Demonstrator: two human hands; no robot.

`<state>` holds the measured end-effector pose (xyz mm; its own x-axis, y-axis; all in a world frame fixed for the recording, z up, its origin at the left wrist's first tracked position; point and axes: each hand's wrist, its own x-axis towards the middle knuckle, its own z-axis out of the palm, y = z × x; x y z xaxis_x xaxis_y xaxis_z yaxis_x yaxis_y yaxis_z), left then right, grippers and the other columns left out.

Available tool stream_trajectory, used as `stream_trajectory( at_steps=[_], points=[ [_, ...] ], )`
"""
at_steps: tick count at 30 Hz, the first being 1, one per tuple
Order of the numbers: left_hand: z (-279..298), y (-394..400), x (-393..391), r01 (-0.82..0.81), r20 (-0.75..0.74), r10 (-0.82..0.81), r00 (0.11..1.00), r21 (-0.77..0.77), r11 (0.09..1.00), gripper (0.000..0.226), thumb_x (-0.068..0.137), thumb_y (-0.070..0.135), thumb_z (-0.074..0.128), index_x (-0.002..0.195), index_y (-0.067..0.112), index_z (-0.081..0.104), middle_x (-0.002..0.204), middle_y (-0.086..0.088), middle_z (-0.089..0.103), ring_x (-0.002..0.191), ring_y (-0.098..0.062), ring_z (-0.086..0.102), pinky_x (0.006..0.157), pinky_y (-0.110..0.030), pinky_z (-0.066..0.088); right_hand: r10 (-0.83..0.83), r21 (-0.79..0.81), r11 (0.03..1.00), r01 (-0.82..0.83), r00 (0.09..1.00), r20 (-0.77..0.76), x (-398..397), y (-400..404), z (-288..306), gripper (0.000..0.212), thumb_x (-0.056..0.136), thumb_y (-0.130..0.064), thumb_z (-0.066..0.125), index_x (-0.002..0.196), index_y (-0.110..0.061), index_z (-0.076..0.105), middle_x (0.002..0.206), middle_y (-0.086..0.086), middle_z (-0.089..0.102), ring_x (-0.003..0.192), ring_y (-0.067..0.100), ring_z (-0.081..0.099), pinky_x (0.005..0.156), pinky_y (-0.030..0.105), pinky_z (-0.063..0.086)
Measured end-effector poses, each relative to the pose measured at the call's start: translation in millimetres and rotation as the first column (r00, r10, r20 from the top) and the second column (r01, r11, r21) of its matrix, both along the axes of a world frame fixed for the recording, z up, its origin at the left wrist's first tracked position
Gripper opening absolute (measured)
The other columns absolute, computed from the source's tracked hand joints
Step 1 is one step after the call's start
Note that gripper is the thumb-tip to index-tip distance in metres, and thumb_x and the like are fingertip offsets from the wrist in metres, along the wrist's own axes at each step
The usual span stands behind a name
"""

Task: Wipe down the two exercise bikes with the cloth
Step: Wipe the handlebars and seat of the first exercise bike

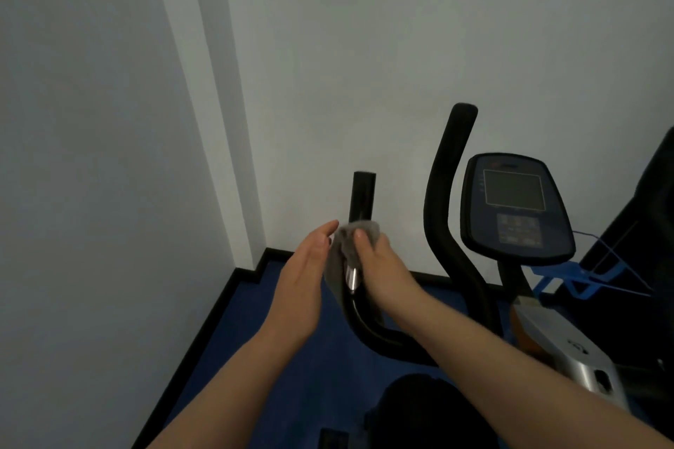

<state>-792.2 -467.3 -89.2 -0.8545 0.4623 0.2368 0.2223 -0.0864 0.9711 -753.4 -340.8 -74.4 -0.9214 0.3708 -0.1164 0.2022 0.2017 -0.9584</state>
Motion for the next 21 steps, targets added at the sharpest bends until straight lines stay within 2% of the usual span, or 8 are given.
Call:
stream_trajectory(
  at_steps=[3, 6, 8, 10, 12, 16, 19, 21],
  points=[
    [5, 2, -7, 0.031, 0.016, -0.031, 0.999, 0.008, 0.999, 0.045, 0.091, 0.056, 0.032, 0.128, 0.041, 0.052, 0.127, 0.027, 0.057, 0.119, 0.010, 0.051, 0.101, -0.010, 0.040, 0.024, 0.093, 0.995, -0.024, 1.000, 0.010, -1, 3, -2, 0.034, 0.102, -0.049, 0.034, 0.119, -0.021, 0.041, 0.109, -0.005, 0.058, 0.094, 0.003, 0.056, 0.070, 0.017, 0.042],
    [17, 15, -10, 0.050, 0.004, -0.050, 0.999, 0.056, 0.997, 0.041, 0.090, 0.050, 0.032, 0.122, 0.037, 0.053, 0.111, 0.033, 0.063, 0.108, 0.013, 0.056, 0.085, -0.003, 0.041, -0.120, 0.168, 0.977, 0.135, 0.988, -0.099, -35, 12, 21, 0.029, 0.103, -0.040, 0.038, 0.117, -0.015, 0.041, 0.108, 0.002, 0.059, 0.094, 0.014, 0.058, 0.076, 0.024, 0.046],
    [25, 23, -13, 0.053, 0.008, -0.054, 0.999, 0.058, 0.997, 0.034, 0.095, 0.047, 0.030, 0.121, 0.041, 0.051, 0.108, 0.037, 0.061, 0.105, 0.018, 0.054, 0.081, 0.001, 0.038, -0.173, 0.135, 0.970, 0.200, 0.966, -0.190, -46, 8, 26, 0.017, 0.103, -0.036, 0.040, 0.110, -0.020, 0.038, 0.097, -0.004, 0.059, 0.082, 0.006, 0.058, 0.063, 0.016, 0.044],
    [27, 27, -18, 0.067, 0.029, -0.069, 0.997, 0.067, 0.996, 0.027, 0.100, 0.041, 0.030, 0.119, 0.043, 0.050, 0.109, 0.033, 0.060, 0.103, 0.022, 0.052, 0.080, 0.003, 0.037, -0.159, 0.126, 0.974, 0.189, 0.963, -0.218, -41, 5, 12, 0.013, 0.103, -0.036, 0.039, 0.110, -0.025, 0.037, 0.099, -0.005, 0.059, 0.083, 0.003, 0.059, 0.061, 0.016, 0.044],
    [28, 29, -23, 0.083, 0.008, -0.083, 0.997, 0.044, 0.996, 0.028, 0.097, 0.045, 0.031, 0.120, 0.043, 0.047, 0.113, 0.029, 0.055, 0.102, 0.025, 0.051, 0.079, 0.004, 0.036, -0.092, 0.179, 0.976, 0.127, 0.976, -0.195, -34, 6, 3, 0.015, 0.103, -0.036, 0.039, 0.112, -0.025, 0.035, 0.104, -0.002, 0.058, 0.089, 0.006, 0.060, 0.066, 0.018, 0.045],
    [34, 38, -35, 0.112, 0.011, -0.112, 0.994, 0.028, 0.993, 0.024, 0.103, 0.036, 0.033, 0.125, 0.041, 0.042, 0.114, 0.031, 0.050, 0.097, 0.030, 0.048, 0.077, 0.006, 0.034, -0.059, 0.164, 0.982, 0.090, 0.981, -0.182, -53, 22, 29, 0.014, 0.102, -0.036, 0.042, 0.102, -0.023, 0.036, 0.095, -0.002, 0.059, 0.083, 0.009, 0.061, 0.063, 0.018, 0.047],
    [38, 45, -41, 0.106, -0.002, -0.106, 0.994, 0.030, 0.994, 0.024, 0.105, 0.031, 0.031, 0.121, 0.040, 0.046, 0.113, 0.027, 0.054, 0.097, 0.027, 0.051, 0.077, 0.005, 0.036, -0.094, 0.137, 0.981, 0.135, 0.958, -0.271, -53, 19, 23, 0.018, 0.102, -0.037, 0.043, 0.113, -0.023, 0.041, 0.106, 0.004, 0.061, 0.089, 0.012, 0.063, 0.073, 0.029, 0.054],
    [35, 47, -40, 0.115, -0.014, -0.115, 0.993, 0.036, 0.993, 0.029, 0.106, 0.031, 0.029, 0.127, 0.035, 0.049, 0.118, 0.022, 0.057, 0.103, 0.019, 0.054, 0.081, 0.000, 0.038, -0.097, 0.193, 0.969, 0.157, 0.953, -0.287, -40, 10, 6, 0.026, 0.102, -0.039, 0.041, 0.124, -0.025, 0.040, 0.112, 0.002, 0.058, 0.094, 0.014, 0.063, 0.079, 0.035, 0.055]
  ],
)
